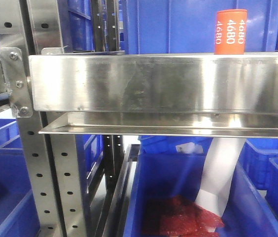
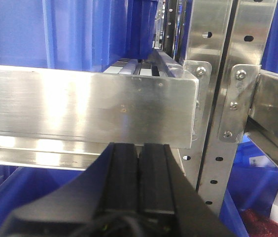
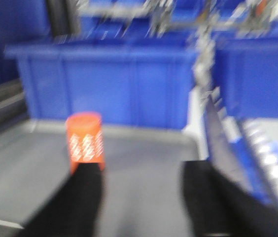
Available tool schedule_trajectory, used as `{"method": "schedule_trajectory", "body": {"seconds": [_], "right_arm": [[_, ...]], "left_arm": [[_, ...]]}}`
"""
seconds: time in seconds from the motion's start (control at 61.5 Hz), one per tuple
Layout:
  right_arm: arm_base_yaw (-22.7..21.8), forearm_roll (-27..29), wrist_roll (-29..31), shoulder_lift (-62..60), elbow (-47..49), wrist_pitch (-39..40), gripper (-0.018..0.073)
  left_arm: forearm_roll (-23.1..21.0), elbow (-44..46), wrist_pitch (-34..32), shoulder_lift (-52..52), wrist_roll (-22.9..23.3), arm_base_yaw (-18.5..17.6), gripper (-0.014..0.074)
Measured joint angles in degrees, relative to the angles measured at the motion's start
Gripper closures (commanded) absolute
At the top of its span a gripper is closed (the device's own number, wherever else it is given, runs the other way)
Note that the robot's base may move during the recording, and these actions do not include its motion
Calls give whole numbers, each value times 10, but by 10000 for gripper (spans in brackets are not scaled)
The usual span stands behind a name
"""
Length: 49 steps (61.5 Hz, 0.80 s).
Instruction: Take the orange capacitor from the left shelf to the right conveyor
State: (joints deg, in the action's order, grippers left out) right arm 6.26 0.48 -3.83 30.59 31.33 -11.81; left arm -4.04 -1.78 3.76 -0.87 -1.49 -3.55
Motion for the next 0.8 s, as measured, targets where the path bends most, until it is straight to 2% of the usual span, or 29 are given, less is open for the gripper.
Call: {"method": "schedule_trajectory", "body": {"seconds": [0.13, 0.292, 0.569, 0.796], "right_arm": [[36, 0, -1, 90, 13, 24, -67], [68, 0, -1, 195, 22, 103, -67], [71, -2, -13, 321, 42, 229, -67], [71, -37, -61, 399, 77, 275, -67]], "left_arm": [[0, 0, 0, 0, 0, 0, 723], [0, 0, 0, 0, 0, 0, 723], [0, 0, 0, 0, 0, 0, 723], [0, 0, 0, 0, 0, 0, 723]]}}
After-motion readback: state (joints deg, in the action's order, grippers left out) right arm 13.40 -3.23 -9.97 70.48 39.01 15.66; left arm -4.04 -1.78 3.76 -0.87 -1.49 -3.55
